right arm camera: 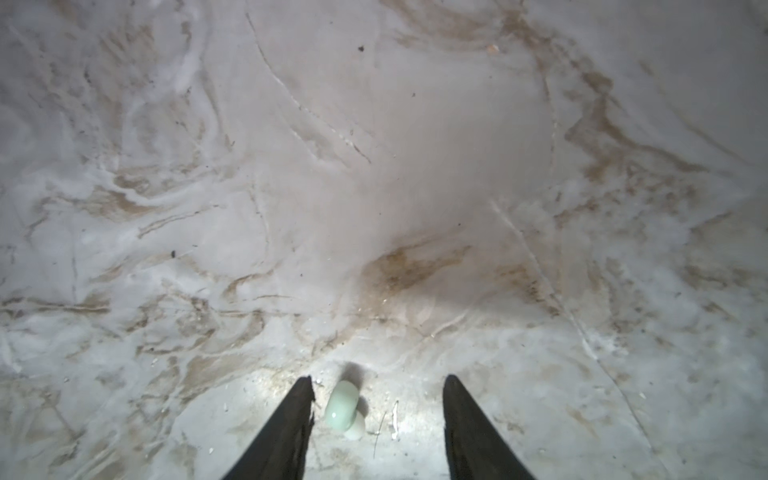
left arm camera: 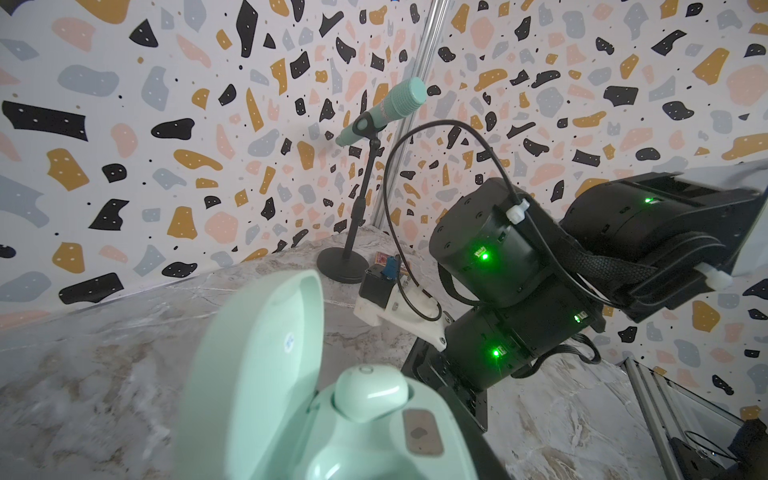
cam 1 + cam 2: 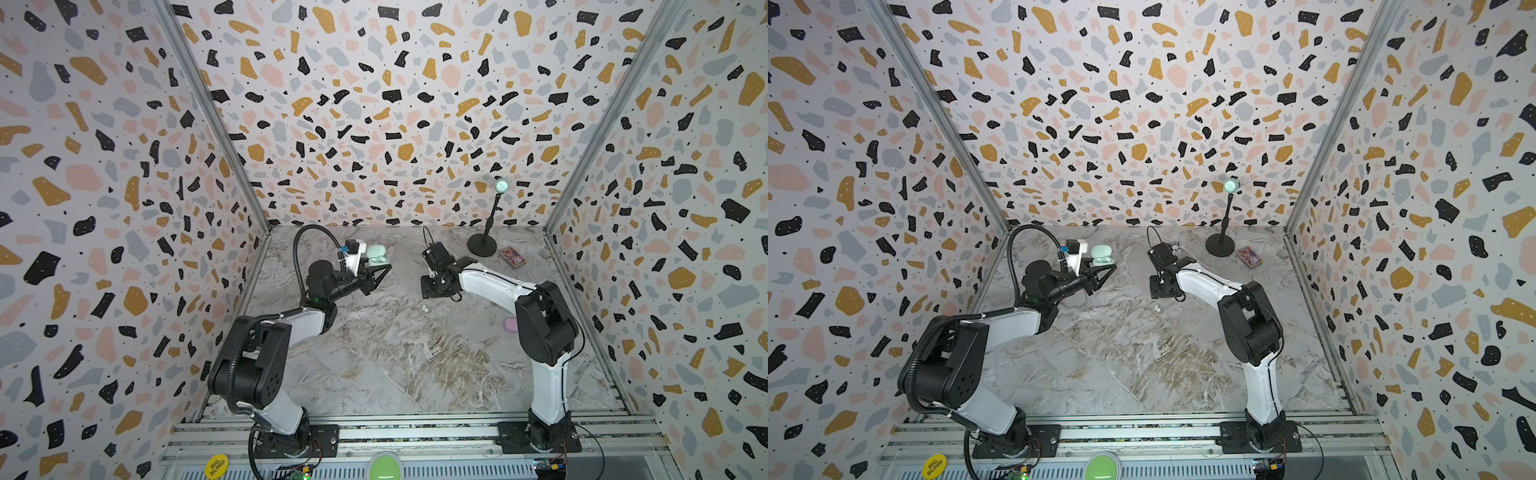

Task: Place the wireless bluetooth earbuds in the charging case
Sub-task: 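Lower the right gripper and center its fingers around the earbud, then close the right gripper on the mint-green earbud and lift it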

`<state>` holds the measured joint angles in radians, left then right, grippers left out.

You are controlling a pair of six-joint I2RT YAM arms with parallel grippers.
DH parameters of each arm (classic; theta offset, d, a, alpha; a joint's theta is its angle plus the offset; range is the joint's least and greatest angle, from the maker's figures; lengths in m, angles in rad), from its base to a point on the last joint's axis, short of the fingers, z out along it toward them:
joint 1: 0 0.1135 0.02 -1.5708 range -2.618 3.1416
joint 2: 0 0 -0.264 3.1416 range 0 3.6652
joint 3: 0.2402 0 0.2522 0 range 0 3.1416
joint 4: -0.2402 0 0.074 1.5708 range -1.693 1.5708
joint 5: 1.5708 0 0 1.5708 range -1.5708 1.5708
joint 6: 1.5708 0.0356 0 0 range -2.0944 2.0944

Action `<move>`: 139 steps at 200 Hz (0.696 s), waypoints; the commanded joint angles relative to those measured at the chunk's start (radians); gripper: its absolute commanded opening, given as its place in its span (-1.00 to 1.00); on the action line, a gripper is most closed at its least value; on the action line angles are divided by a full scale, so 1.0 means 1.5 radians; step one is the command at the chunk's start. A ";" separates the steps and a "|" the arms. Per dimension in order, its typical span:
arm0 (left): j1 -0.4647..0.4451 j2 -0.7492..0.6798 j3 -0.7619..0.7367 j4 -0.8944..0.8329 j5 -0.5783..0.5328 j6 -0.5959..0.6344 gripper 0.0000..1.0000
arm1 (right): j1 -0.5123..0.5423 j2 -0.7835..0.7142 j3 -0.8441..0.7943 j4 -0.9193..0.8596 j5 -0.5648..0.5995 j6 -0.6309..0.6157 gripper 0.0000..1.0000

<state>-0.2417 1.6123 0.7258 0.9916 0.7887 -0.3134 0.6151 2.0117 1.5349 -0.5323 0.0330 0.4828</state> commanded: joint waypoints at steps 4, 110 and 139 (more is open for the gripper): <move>-0.010 -0.002 0.001 0.017 0.014 0.013 -0.89 | 0.017 0.020 0.024 -0.065 -0.011 0.027 -0.01; -0.019 -0.005 -0.003 0.022 0.015 0.008 -0.89 | 0.038 0.088 0.073 -0.090 0.026 0.030 -0.36; -0.018 -0.004 -0.002 0.022 0.016 0.008 -0.89 | 0.042 0.098 0.081 -0.102 0.028 0.029 -0.45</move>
<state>-0.2649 1.6123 0.7258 0.9825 0.7891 -0.3069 0.6701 2.1479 1.6253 -0.6373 0.0540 0.5194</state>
